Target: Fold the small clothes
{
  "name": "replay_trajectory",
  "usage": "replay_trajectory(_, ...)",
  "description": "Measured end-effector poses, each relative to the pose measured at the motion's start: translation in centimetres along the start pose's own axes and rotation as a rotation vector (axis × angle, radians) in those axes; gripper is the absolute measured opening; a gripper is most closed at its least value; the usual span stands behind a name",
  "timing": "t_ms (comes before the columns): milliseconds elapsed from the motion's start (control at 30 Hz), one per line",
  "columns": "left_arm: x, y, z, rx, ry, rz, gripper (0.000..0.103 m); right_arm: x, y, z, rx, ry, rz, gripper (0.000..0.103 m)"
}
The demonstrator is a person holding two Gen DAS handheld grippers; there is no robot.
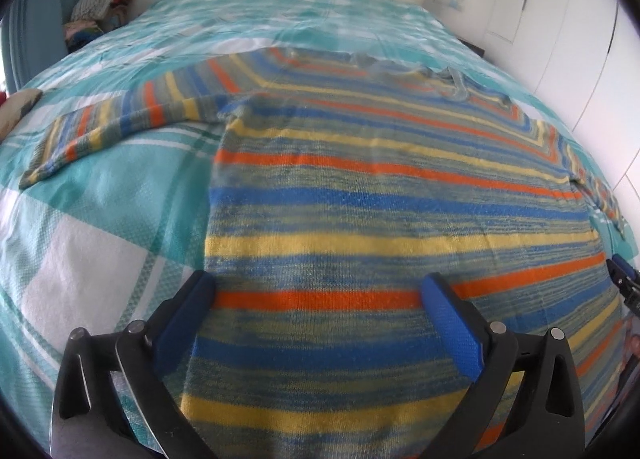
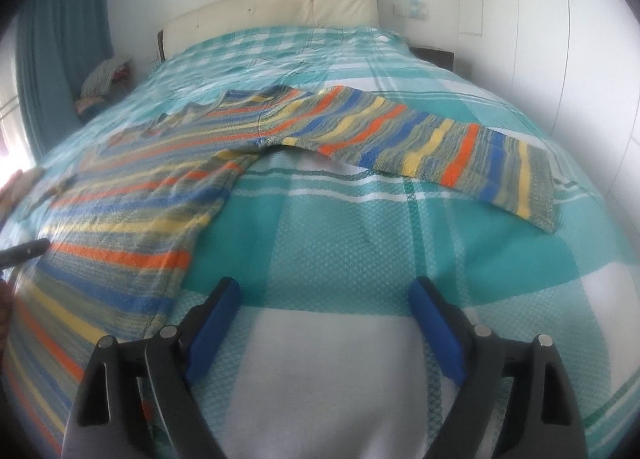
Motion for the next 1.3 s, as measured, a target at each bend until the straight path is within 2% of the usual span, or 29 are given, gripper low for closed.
replay_trajectory(1300, -0.18, 0.13, -0.22, -0.004, 0.012, 0.016, 0.103, -0.43, 0.28, -0.06, -0.003, -0.003, 0.003, 0.087)
Point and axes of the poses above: each gripper's, at about its wrist camera, not at the fingertips, and y roughly the way its jaws point, x to its right, z to its top, the point moved 10 cm from there along y, roughly the way its jaws point, and after that the axes turned 9 degrees about x, right-handed, at the moved point
